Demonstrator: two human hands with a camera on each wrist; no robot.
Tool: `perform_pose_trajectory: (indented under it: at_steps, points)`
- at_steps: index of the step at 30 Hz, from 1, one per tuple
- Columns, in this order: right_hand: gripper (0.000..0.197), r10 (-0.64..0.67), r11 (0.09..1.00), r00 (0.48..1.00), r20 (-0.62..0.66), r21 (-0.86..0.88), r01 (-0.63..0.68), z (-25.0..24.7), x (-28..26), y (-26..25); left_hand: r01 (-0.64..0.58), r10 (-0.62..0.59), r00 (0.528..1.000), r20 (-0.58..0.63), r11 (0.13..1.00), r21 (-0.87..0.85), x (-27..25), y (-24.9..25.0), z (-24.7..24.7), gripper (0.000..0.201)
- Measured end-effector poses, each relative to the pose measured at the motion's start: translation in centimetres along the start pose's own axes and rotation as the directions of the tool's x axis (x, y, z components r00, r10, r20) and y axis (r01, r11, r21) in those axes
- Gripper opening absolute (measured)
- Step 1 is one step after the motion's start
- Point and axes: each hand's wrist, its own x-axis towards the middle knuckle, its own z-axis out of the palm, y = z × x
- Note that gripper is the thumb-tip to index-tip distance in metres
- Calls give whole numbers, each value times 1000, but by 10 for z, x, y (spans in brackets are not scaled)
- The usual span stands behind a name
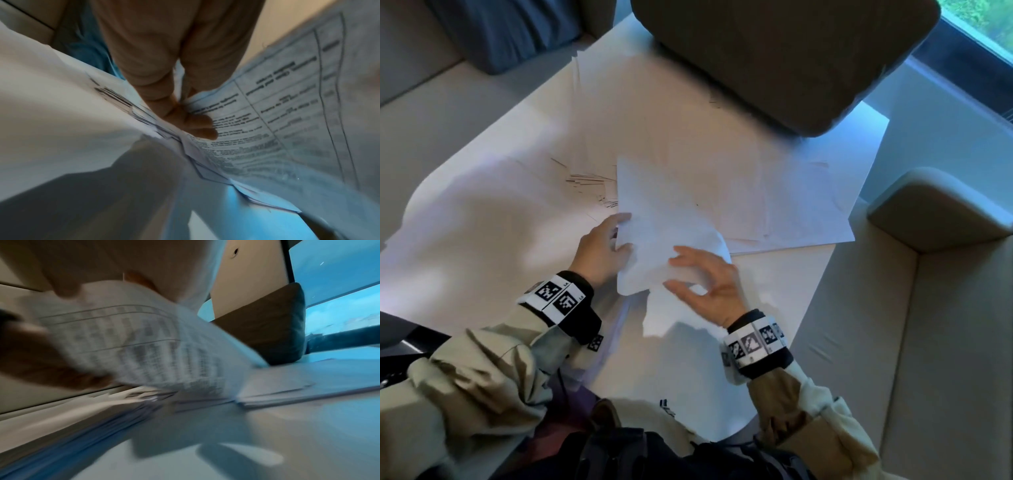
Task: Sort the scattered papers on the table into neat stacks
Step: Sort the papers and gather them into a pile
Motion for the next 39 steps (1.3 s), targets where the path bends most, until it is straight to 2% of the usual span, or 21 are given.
perform_pose_trajectory:
  at_steps: [1,3,5,7,10,12,16,19,21,23,25,29,32,35,37,39]
  points:
    - [45,71,997,997,-6,37,-71,-10,8,5,2,-1,1000,-23,1000,26,1,-4,-3,40]
    - [42,169,986,977,-131,28,-167,-29,29,25,25,-25,997,-67,1000,-5,1,-12,-6,28]
    - [45,304,943,917,-257,-57,-329,-46,51,55,44,-49,994,-97,998,-48,0,-18,-9,25]
    - [60,465,833,828,-314,-160,-529,-58,70,85,63,-70,989,-129,996,-63,-2,-23,-12,25]
    - [79,647,600,654,-391,-269,-754,-62,86,110,73,-86,981,-172,994,-82,-3,-30,-16,26]
    - [88,687,489,584,-431,-320,-812,-57,90,113,73,-89,981,-173,993,-92,-2,-33,-18,26]
    - [92,750,494,517,-413,-170,-853,-57,97,118,72,-87,981,-173,993,-92,1,-36,-18,26]
    - [78,776,534,521,-357,-70,-843,-62,99,118,61,-76,982,-174,994,-89,3,-36,-17,28]
    - [62,754,580,556,-349,-42,-813,-61,96,114,59,-72,983,-170,995,-80,3,-34,-17,28]
    - [38,700,643,600,-387,-24,-766,-59,93,113,57,-69,983,-170,995,-76,3,-33,-18,28]
    - [22,642,702,624,-446,16,-712,-57,89,112,51,-64,982,-177,996,-77,3,-33,-19,27]
    - [25,539,805,576,-614,175,-567,-65,81,105,54,-72,979,-188,994,-99,1,-29,-19,27]
    - [27,473,857,548,-690,215,-468,-76,74,88,60,-85,974,-210,991,-121,0,-24,-20,27]
    - [29,315,938,581,-750,151,-313,-82,64,57,44,-71,973,-221,991,-127,-1,-20,-20,30]
    - [31,142,986,620,-771,53,-160,-80,55,34,35,-60,974,-217,992,-118,-1,-18,-19,32]
    - [45,-62,997,681,-729,-83,1,-73,44,13,9,-26,982,-187,996,-93,-3,-14,-18,35]
